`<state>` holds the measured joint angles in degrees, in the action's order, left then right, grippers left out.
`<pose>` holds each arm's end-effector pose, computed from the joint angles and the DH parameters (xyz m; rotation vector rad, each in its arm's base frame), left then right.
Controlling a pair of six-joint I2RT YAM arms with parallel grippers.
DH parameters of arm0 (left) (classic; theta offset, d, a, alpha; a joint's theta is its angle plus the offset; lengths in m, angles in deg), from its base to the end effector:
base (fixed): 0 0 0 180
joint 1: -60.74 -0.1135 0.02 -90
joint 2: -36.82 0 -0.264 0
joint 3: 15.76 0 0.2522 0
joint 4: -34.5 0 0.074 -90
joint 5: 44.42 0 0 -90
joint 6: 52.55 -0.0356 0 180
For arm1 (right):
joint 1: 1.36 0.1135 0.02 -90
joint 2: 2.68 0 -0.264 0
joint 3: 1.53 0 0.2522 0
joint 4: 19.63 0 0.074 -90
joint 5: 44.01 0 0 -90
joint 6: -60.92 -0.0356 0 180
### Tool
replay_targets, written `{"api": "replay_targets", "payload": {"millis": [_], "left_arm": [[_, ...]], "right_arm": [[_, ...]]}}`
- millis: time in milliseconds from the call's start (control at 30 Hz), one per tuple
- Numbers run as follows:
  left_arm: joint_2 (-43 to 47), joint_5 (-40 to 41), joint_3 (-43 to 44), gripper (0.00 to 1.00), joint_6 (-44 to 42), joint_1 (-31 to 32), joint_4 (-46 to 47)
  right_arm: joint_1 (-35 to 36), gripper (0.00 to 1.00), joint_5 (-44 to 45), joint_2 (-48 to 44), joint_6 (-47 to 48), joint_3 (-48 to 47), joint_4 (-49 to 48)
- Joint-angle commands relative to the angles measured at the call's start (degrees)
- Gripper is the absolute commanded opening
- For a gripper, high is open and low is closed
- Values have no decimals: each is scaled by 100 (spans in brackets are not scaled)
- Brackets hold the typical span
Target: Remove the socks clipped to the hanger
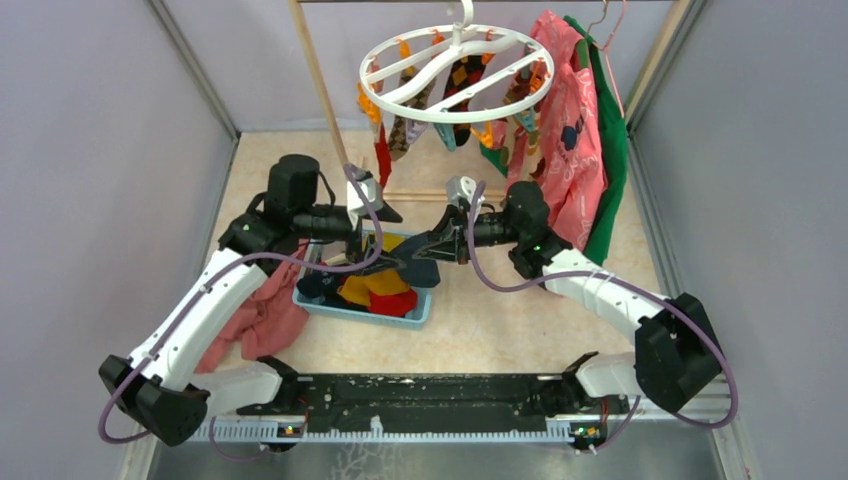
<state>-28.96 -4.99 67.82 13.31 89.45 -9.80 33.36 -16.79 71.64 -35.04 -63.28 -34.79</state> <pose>0.1958 -0.1386 0.3883 1.3371 1.4480 -0.9396 0.2162 0.1883 0.3169 -1.2620 1.1796 1.3626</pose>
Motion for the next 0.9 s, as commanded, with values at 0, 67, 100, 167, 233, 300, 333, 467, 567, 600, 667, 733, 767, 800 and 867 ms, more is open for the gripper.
{"api": "replay_targets", "payload": {"millis": [0,67,100,167,233,300,333,467,567,600,667,733,767,800,867], "left_arm": [[-85,87,-54,99,-557,316,-285],[-218,167,-54,98,-597,451,-285],[-269,208,-67,96,-631,513,-285],[-339,303,-100,92,-717,624,-285],[-362,413,-134,86,-830,669,-284],[-332,556,-181,82,-945,691,-283],[-316,639,-200,81,-992,700,-285],[-252,906,-261,71,-1083,699,-235],[-305,893,-270,55,-996,704,-156],[-351,876,-237,49,-951,703,-154],[-461,868,-142,38,-909,707,-197],[-503,916,-60,29,-915,707,-272],[-509,932,-49,24,-936,709,-301],[-495,962,-36,20,-980,709,-329],[-470,992,-20,10,-1036,711,-406]], "right_arm": [[26,0,5,-154,-78,54,-499],[26,0,-20,-179,-138,71,-576],[27,0,-15,-195,-142,70,-592],[27,0,-11,-230,-132,75,-584],[26,0,9,-273,-77,79,-528],[28,0,16,-295,-24,79,-470],[19,0,12,-293,-8,79,-465],[17,0,12,-287,7,88,-457],[16,0,28,-272,44,94,-437],[17,0,37,-270,64,96,-428],[10,0,55,-277,105,97,-389],[5,0,76,-299,141,96,-359],[-2,0,95,-323,151,109,-358],[-20,0,121,-348,156,120,-354],[-54,8,139,-380,167,131,-356]]}}
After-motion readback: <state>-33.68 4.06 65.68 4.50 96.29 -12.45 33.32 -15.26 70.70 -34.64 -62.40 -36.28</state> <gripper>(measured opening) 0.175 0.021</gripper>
